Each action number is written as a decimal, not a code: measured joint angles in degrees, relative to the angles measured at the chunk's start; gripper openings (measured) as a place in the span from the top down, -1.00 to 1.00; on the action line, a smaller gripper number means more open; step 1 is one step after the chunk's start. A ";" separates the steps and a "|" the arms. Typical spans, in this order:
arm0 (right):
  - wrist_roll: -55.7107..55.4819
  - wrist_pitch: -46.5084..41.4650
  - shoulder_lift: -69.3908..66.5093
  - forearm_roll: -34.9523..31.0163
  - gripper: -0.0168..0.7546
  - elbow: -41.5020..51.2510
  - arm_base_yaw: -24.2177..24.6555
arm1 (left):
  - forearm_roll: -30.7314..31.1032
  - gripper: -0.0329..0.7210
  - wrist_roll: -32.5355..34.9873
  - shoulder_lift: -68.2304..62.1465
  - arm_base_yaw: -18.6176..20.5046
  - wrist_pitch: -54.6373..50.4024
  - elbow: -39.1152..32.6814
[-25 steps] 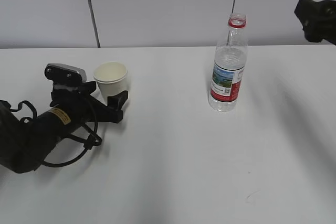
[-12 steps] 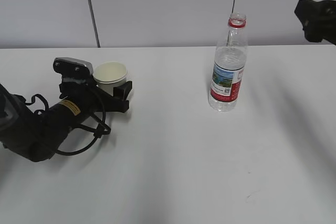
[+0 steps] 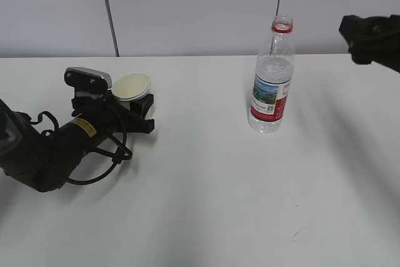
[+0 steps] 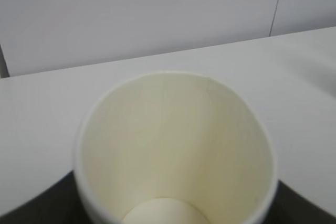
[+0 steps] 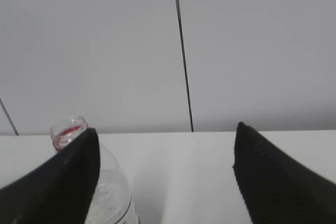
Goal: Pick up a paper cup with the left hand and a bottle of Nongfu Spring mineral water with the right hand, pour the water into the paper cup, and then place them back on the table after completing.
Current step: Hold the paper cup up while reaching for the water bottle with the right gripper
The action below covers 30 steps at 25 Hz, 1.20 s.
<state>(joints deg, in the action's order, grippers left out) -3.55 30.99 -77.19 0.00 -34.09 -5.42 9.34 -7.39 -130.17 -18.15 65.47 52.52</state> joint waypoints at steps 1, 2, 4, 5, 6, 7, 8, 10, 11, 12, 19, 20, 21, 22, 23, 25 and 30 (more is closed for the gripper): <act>0.00 0.00 -0.95 0.57 -0.57 0.00 0.00 | 0.06 -0.19 0.00 0.00 0.00 0.00 0.00; 0.00 -0.03 -1.86 1.16 -0.57 0.00 0.00 | 0.06 -0.19 0.00 0.00 0.00 0.02 0.00; 0.00 0.18 -3.65 2.11 -0.57 0.00 0.00 | 0.06 -0.18 0.00 0.00 0.00 0.02 0.00; 0.00 0.61 -4.24 2.65 -0.57 0.00 0.00 | 0.06 -0.18 0.00 0.00 0.00 0.02 0.00; 0.00 1.36 -5.02 3.52 -0.57 0.00 0.00 | 0.06 -0.18 0.00 0.00 0.00 0.02 0.00; 0.00 2.12 -5.71 4.24 -0.57 0.00 0.00 | 0.06 -0.18 0.00 0.00 0.00 0.02 0.00; 0.00 2.92 -6.40 5.16 -0.57 0.00 0.00 | 0.06 -0.18 0.00 0.00 0.00 0.02 0.00; 0.00 5.65 -8.29 6.44 -0.57 0.44 0.00 | 0.06 -0.18 0.00 0.00 0.00 0.02 0.00; 0.00 7.93 -9.52 6.78 -0.57 1.03 0.00 | 0.06 -0.18 0.00 0.00 0.00 0.02 0.00; 0.00 10.29 -10.58 7.12 -0.57 1.53 0.00 | 0.06 -0.18 0.00 0.00 0.00 0.02 0.00; -1.68 23.02 -17.63 11.45 -0.57 3.93 0.00 | 0.06 -0.18 0.00 0.00 0.00 0.02 0.00; -1.96 23.91 -18.36 12.77 -0.57 3.93 0.00 | 0.06 -0.18 0.00 0.00 0.00 0.02 0.00; -2.21 24.35 -19.00 13.70 -0.57 3.93 0.00 | 0.06 -0.18 0.00 0.00 0.00 0.02 0.00; -2.38 24.82 -19.77 14.35 -0.57 3.93 0.00 | 0.06 -0.18 0.00 0.00 0.00 0.02 0.00; -2.52 25.00 -20.41 14.59 -0.57 3.93 0.00 | 0.06 -0.18 0.00 0.00 0.00 0.02 0.00; -2.74 25.20 -21.77 14.60 -0.57 3.93 0.00 | 0.06 -0.18 0.00 0.00 0.00 0.02 0.00; -2.88 26.21 -23.18 14.60 -0.57 3.93 0.00 | 0.06 -0.18 0.00 0.00 0.00 0.02 0.00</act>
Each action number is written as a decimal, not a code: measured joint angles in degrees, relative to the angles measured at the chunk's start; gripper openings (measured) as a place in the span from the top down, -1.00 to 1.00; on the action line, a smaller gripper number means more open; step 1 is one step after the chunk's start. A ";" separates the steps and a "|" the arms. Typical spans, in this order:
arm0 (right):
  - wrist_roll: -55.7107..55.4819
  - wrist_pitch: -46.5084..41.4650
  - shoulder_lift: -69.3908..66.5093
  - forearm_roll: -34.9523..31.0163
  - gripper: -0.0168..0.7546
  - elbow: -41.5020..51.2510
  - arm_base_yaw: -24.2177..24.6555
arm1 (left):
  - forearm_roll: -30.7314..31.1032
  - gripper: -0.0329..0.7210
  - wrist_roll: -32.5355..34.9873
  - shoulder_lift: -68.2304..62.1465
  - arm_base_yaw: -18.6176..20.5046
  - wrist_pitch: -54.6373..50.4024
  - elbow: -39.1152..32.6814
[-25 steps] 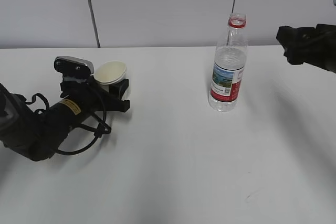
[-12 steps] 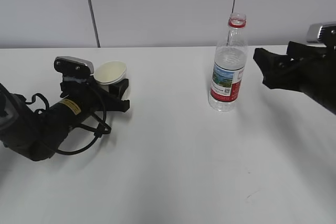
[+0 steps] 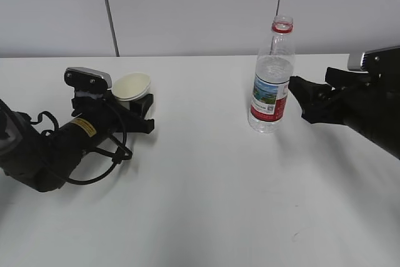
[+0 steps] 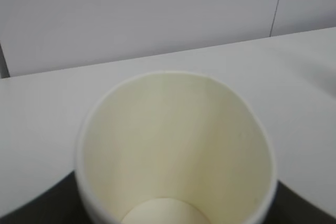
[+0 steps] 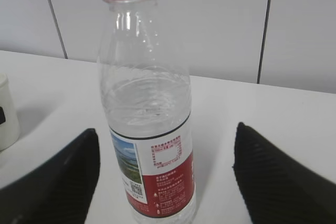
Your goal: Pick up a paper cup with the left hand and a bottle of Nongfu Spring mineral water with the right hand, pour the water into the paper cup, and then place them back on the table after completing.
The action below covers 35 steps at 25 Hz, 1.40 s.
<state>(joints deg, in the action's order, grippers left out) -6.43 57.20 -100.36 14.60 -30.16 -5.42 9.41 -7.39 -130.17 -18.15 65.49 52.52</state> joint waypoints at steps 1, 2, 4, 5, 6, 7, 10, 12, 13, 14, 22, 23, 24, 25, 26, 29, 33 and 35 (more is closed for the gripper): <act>0.00 0.11 0.00 0.00 -0.57 0.00 0.00 | 0.00 -0.18 0.00 0.00 0.00 0.00 0.00; 0.00 0.35 0.00 0.00 -0.57 0.00 0.00 | 0.00 -0.18 0.00 0.00 0.00 0.00 0.00; 0.00 0.57 0.00 0.00 -0.57 0.00 0.00 | 0.00 -0.18 0.00 0.00 0.00 0.00 0.00; 0.00 0.68 -0.09 0.00 -0.57 0.00 0.00 | 0.00 -0.18 0.00 0.00 0.00 0.00 0.00; 0.00 0.68 -0.09 0.00 -0.57 0.00 0.00 | 0.00 -0.18 0.00 0.00 0.00 0.05 0.00; 0.00 0.68 -0.09 0.00 -0.57 0.00 0.00 | 0.00 -0.18 0.00 0.00 0.00 0.05 0.00; 0.00 0.68 -0.09 0.00 -0.57 0.00 0.00 | 0.00 -0.18 0.00 0.00 0.00 0.05 0.00; 0.00 0.68 -0.09 0.00 -0.58 0.00 0.00 | 0.00 -0.18 0.00 0.00 0.00 0.05 0.00; 0.00 0.68 -0.09 0.00 -0.60 0.00 0.00 | 0.00 -0.18 0.00 0.00 0.00 0.05 0.00; 0.00 0.57 -0.09 0.00 -0.62 0.00 0.00 | 0.00 -0.18 0.00 0.00 0.00 0.05 0.00; -1.40 -1.32 -3.51 0.53 -0.68 -0.76 0.00 | 0.00 -0.17 0.00 0.00 0.00 0.05 0.00; -1.97 -1.05 -4.45 1.01 -0.68 -1.25 0.00 | 0.00 -0.17 0.00 0.00 0.00 0.05 0.00; -2.65 -0.68 -5.64 1.56 -0.68 -1.81 0.00 | 0.00 -0.17 0.00 0.00 0.00 0.05 0.00; -3.19 -0.37 -6.88 1.82 -0.68 -2.42 0.00 | 0.00 -0.17 0.00 0.00 0.00 0.05 0.00; -3.48 0.10 -7.89 1.93 -0.68 -2.93 0.00 | 0.00 -0.17 0.00 0.00 0.00 0.05 0.00; -4.43 1.18 -10.96 2.21 -0.68 -5.02 0.00 | 0.00 -0.17 0.00 0.00 0.00 0.05 0.00; -5.03 1.82 -13.62 2.50 -0.68 -7.90 0.00 | 0.00 -0.17 0.00 0.00 0.00 0.05 0.00; -5.61 1.96 -15.07 3.37 -0.68 -9.23 0.00 | 0.00 -0.17 0.00 0.00 0.00 0.05 0.00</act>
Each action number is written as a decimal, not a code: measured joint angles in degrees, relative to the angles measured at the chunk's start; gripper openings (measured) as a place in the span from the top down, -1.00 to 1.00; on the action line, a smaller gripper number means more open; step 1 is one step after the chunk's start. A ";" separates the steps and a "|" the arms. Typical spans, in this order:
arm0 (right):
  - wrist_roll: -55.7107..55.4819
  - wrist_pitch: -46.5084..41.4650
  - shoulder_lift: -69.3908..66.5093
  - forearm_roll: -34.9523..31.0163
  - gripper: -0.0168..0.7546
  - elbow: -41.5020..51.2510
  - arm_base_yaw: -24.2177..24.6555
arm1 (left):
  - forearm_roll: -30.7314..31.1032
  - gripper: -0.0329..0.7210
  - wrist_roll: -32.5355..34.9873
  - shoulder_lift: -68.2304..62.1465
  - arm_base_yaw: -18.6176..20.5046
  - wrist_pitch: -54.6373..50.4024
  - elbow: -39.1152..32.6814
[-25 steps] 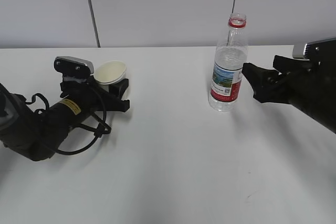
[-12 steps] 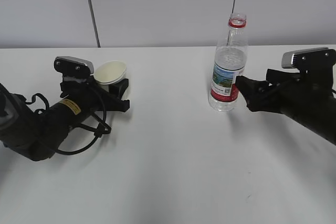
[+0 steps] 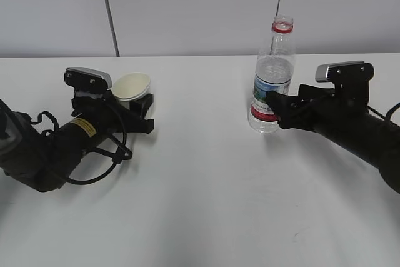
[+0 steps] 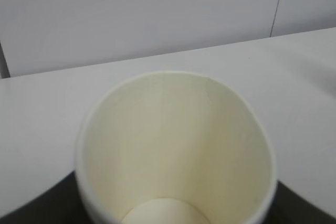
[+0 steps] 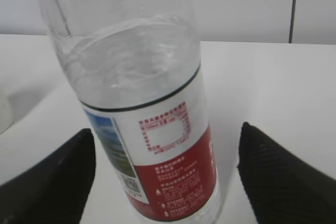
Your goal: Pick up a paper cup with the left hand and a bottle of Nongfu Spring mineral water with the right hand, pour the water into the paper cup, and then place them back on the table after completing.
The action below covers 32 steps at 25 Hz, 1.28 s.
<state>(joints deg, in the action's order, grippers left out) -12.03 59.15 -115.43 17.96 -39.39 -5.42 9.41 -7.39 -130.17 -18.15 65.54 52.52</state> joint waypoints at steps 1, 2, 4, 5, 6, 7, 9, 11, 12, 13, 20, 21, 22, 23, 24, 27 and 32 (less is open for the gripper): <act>-0.33 0.00 -0.45 0.85 -0.68 -0.76 0.00 | 0.00 -0.17 0.00 0.00 0.00 0.00 0.00; -0.78 0.00 -1.13 1.29 -0.68 -1.49 -0.10 | 0.00 -0.17 0.00 0.00 0.00 0.00 0.00; -1.33 0.00 -2.06 1.81 -0.68 -2.95 -0.33 | 0.00 -0.17 0.00 0.00 0.00 0.00 0.00; -1.44 0.00 -2.39 1.92 -0.68 -3.76 -0.47 | 0.00 -0.17 0.00 0.00 0.00 0.00 0.00; -1.44 0.00 -3.04 2.03 -0.68 -4.44 -0.69 | 0.00 -0.17 0.00 0.00 0.00 0.00 0.00; -1.56 0.00 -3.69 2.16 -0.68 -5.32 -0.71 | 0.00 -0.17 0.00 0.00 0.00 0.00 0.00; -1.56 0.04 -5.01 2.39 -0.68 -6.83 -0.81 | 0.00 -0.17 0.00 0.00 0.00 0.01 0.00; -1.76 0.04 -6.28 2.52 -0.68 -8.36 -0.81 | 0.00 -0.17 0.00 0.00 0.00 0.01 0.00; -1.76 0.04 -6.72 2.62 -0.68 -9.15 -0.81 | 0.00 -0.17 0.00 0.00 0.00 0.01 0.00; -1.76 0.04 -7.22 2.62 -0.68 -9.81 -0.81 | 0.00 -0.17 0.00 0.00 0.00 0.01 0.00; -1.87 1.04 -9.27 2.63 -0.61 -12.40 -0.93 | 0.00 -0.17 0.00 0.00 0.00 0.01 0.00; -1.87 1.04 -9.27 2.75 -0.56 -12.44 -0.93 | 0.00 -0.17 0.00 0.00 0.00 0.01 0.00; -1.87 1.04 -9.27 2.85 -0.51 -12.44 -0.93 | 0.00 -0.17 0.00 0.00 0.00 0.01 0.00; -1.87 1.04 -9.27 2.84 -0.47 -12.44 -0.93 | 0.00 -0.17 0.00 0.00 0.00 0.01 0.00; -1.87 1.15 -9.27 2.84 -0.41 -12.44 -0.93 | 0.00 -0.17 0.00 0.00 0.00 0.01 0.00; -1.95 1.15 -9.27 2.96 -0.30 -12.44 -0.93 | 0.09 -0.17 0.00 0.00 0.00 0.01 0.00; -1.95 1.25 -9.27 2.96 -0.28 -12.44 -0.93 | 2.50 -0.16 0.00 0.00 0.00 0.06 0.00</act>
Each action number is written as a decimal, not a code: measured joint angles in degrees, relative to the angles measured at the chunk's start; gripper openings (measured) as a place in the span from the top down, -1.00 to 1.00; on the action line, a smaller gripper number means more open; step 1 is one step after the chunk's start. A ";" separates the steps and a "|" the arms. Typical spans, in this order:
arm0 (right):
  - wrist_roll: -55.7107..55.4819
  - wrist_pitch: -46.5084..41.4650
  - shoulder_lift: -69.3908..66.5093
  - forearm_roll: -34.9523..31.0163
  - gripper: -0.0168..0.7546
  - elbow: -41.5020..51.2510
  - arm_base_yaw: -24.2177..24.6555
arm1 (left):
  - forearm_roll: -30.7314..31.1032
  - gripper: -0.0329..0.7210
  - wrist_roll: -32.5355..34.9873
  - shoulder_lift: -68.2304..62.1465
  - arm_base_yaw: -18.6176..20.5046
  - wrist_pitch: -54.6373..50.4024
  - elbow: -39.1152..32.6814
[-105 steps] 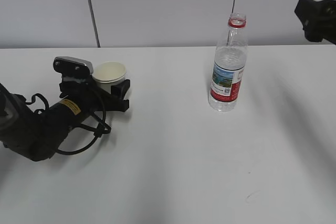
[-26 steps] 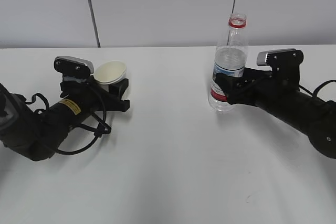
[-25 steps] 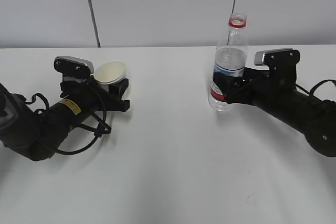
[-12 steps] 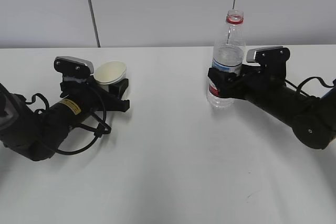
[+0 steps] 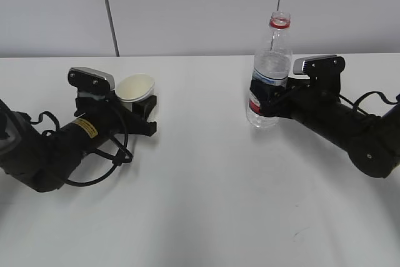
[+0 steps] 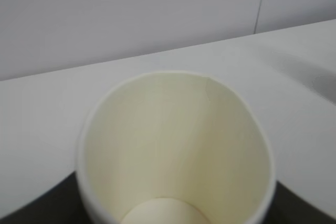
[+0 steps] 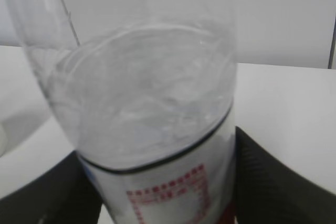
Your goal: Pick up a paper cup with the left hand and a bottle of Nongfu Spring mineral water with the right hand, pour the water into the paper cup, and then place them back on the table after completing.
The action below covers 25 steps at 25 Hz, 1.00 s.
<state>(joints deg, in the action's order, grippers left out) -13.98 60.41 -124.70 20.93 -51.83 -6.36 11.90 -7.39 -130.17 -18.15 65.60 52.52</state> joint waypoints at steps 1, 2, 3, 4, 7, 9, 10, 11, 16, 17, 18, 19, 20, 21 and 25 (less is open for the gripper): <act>0.00 0.00 0.00 0.00 -0.28 -0.09 0.00 | 0.94 -0.15 0.00 0.00 0.00 0.00 0.00; 0.00 0.00 0.00 0.00 -0.27 -0.09 0.00 | 1.86 -0.14 0.00 0.00 0.00 0.06 0.00; 0.00 0.00 0.00 0.00 -0.27 -0.09 0.00 | 2.49 -0.13 0.00 0.00 0.00 0.06 0.00; 0.00 0.00 0.00 0.00 -0.26 -0.09 0.00 | 3.14 -0.13 0.00 0.00 0.00 0.13 0.00; 0.00 0.00 0.00 0.00 -0.21 -0.09 0.00 | 4.16 -0.12 0.00 0.00 0.00 0.18 0.00; 0.00 0.00 -0.09 0.00 -0.15 -0.09 0.00 | 4.79 -0.12 0.00 0.00 0.00 0.18 0.00; 0.00 0.00 -0.09 0.00 -0.14 -0.09 0.00 | 4.98 -0.12 0.00 0.00 0.00 0.22 0.00; 0.00 0.00 -0.09 0.00 -0.13 -0.09 0.00 | 5.20 -0.12 0.00 0.00 0.00 0.22 0.00; 0.00 0.00 -0.09 0.00 -0.11 -0.09 0.00 | 8.44 -0.11 -1.32 0.00 0.00 0.32 0.04; 0.00 0.00 -0.09 0.00 -0.11 -0.09 0.00 | 9.37 -0.11 -2.43 0.00 0.00 0.32 0.04; 0.00 0.00 -0.09 0.13 -0.11 -0.09 0.00 | 10.39 -0.11 -3.58 0.00 0.00 0.37 0.04; 0.00 0.00 -0.09 0.48 -0.11 -0.09 0.00 | 11.35 -0.11 -4.59 0.00 0.00 0.43 0.04; 0.00 0.00 -0.09 0.57 -0.11 -0.09 0.00 | 12.28 -0.11 -5.63 0.00 0.00 0.43 0.11; 0.12 0.00 -0.09 0.72 -0.11 -0.09 0.00 | 13.12 -0.11 -6.33 0.00 0.00 0.50 0.11; 0.43 -0.80 0.03 1.06 -0.10 -0.09 0.00 | 17.73 -0.11 -8.77 0.06 0.00 0.76 0.11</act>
<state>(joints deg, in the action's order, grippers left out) -13.56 59.61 -124.67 21.98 -51.92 -6.36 29.63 -16.16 -130.11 -18.15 66.36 52.64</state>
